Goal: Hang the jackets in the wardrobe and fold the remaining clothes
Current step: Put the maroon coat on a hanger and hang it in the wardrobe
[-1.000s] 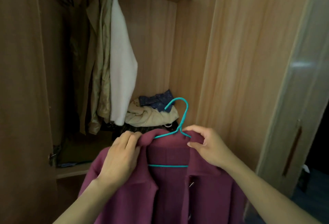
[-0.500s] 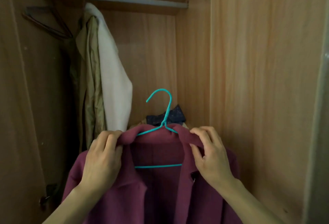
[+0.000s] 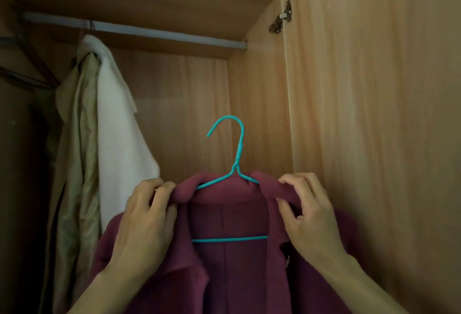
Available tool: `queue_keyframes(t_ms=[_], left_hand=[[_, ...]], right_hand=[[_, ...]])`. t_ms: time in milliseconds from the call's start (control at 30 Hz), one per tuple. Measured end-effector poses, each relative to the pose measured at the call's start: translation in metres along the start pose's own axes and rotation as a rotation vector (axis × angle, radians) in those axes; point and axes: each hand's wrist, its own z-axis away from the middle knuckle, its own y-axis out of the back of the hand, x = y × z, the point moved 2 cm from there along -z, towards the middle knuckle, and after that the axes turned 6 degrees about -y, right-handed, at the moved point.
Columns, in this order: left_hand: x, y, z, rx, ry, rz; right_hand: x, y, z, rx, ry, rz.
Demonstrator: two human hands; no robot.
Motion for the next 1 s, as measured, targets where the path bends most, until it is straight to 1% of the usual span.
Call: queue_keyframes(t_ms=[133,300,400,567,667,867,1000], left_hand=[[-0.03,-0.036,-0.034,0.09,-0.045,0.043],[-0.051,-0.082,-0.09,0.2,-0.125,0.056],[-0.058,-0.109,-0.127,0.256,-0.135,0.074],[-0.074,-0.156,-0.194,0.324,-0.087,0.081],[-0.08,-0.183,-0.231,0.353,-0.066,0.043],[-0.094,-0.24,-0.291,0.341,0.004,0.018],[-0.124,-0.263,-0.326,0.372,0.041,0.014]], right_hand=[[0.005,-0.023,-0.043,0.098,0.079,0.138],[0.019,-0.044,-0.097,0.219,0.101,0.316],[0.026,-0.052,-0.129,0.276,0.093,0.377],[0.042,-0.067,-0.191,0.349,0.155,0.45],[0.06,-0.079,-0.224,0.372,0.14,0.452],[0.08,-0.11,-0.28,0.453,0.174,0.497],[0.08,-0.138,-0.325,0.442,0.202,0.552]])
